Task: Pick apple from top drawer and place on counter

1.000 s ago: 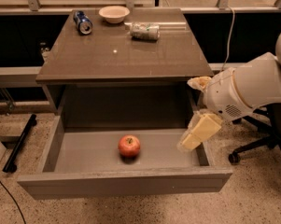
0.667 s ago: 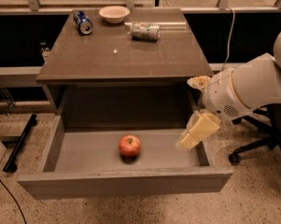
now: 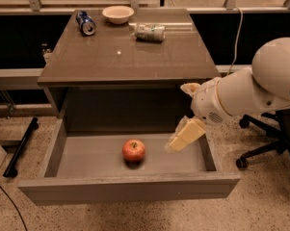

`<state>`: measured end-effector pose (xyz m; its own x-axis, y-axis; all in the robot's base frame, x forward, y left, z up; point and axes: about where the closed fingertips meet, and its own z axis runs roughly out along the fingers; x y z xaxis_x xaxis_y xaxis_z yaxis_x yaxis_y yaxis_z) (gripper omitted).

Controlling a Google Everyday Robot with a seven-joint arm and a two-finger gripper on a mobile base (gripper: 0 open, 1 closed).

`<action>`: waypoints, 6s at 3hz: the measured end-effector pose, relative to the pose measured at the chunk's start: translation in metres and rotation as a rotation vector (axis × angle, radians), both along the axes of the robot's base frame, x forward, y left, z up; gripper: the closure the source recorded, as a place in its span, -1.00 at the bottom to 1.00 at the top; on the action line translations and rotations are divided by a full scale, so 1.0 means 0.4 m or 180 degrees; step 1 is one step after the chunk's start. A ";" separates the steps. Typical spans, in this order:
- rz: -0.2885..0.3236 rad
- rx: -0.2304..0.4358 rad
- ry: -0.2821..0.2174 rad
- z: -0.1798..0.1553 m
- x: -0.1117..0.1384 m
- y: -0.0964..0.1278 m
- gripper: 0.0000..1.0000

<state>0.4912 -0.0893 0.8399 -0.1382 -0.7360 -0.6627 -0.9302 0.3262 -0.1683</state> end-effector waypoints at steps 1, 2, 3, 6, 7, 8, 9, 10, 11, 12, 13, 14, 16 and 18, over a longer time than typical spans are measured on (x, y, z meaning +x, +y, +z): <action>-0.0047 0.0028 0.0048 -0.069 0.031 0.033 -1.00; -0.0152 0.0058 0.0137 -0.145 0.053 0.059 -1.00; -0.0213 0.0090 0.0231 -0.209 0.068 0.083 -1.00; -0.0305 0.0412 0.0414 -0.306 0.124 0.142 -1.00; -0.0255 0.0544 0.0538 -0.356 0.134 0.199 -1.00; -0.0255 0.0545 0.0539 -0.357 0.134 0.199 -1.00; -0.0435 0.0516 0.0685 -0.423 0.132 0.193 -1.00; -0.0530 0.0544 0.0762 -0.470 0.129 0.195 -1.00; -0.0552 0.0603 0.0802 -0.497 0.127 0.212 -1.00; -0.0507 0.0730 0.0820 -0.512 0.127 0.252 -1.00; -0.0400 0.0805 0.0857 -0.531 0.125 0.295 -0.68; -0.0344 0.0839 0.0884 -0.544 0.127 0.317 -0.21; -0.0230 0.0921 0.0754 -0.456 0.139 0.293 0.87; 0.0023 0.0964 0.0506 -0.271 0.143 0.203 1.00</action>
Offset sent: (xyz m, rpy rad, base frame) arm 0.0330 0.0327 -0.0966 0.0330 0.0811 -0.0950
